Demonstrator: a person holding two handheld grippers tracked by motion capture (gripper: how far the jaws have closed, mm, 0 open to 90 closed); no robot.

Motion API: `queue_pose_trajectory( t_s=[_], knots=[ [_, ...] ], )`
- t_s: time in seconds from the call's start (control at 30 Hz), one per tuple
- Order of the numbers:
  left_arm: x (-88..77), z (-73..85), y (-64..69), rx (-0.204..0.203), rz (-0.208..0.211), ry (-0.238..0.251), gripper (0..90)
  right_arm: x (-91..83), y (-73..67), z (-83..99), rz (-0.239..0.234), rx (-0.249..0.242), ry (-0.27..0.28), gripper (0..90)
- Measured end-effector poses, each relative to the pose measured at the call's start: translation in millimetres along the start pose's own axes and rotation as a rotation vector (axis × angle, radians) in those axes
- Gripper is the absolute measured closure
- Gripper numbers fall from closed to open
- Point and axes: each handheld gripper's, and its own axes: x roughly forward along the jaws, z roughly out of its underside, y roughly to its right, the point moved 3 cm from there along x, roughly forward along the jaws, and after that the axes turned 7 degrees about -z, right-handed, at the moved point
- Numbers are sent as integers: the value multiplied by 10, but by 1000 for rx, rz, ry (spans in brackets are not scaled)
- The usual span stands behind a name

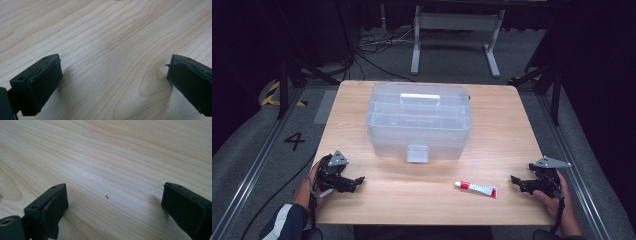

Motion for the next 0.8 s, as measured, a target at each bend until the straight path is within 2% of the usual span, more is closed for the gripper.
queue_pose_trajectory(
  t_s=[0.07,0.47,0.63,0.73,0.8],
  knots=[
    [16,-17,-13,8,12,-4,0,1,1,-2,0,0,0,71],
    [32,-30,-16,7,15,1,0,12,3,-16,7,8,-2,72],
    [39,-39,-31,27,30,1,0,16,38,-88,-11,-3,-80,75],
    [45,-42,-31,28,37,2,0,29,70,-111,-34,-26,-95,72],
    [45,-41,-31,27,35,3,0,46,91,-134,-34,-16,-91,91]
  ],
)
